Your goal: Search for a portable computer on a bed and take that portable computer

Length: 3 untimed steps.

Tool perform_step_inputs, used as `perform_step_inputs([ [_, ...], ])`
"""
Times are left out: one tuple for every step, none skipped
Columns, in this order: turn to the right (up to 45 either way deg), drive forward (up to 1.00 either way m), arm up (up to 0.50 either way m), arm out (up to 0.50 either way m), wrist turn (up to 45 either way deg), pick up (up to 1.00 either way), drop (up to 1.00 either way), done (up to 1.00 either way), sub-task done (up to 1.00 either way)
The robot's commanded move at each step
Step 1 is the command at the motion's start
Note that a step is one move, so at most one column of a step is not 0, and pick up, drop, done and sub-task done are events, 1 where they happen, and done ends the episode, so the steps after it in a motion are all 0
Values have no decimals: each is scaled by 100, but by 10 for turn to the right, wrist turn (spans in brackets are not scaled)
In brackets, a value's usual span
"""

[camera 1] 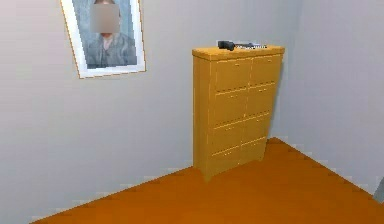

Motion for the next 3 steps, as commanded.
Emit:
perform_step_inputs([
  [0,0,0,0,150,0,0,0,0],
  [0,0,-30,0,0,0,0,0,0],
  [0,0,0,0,0,100,0,0,0],
])
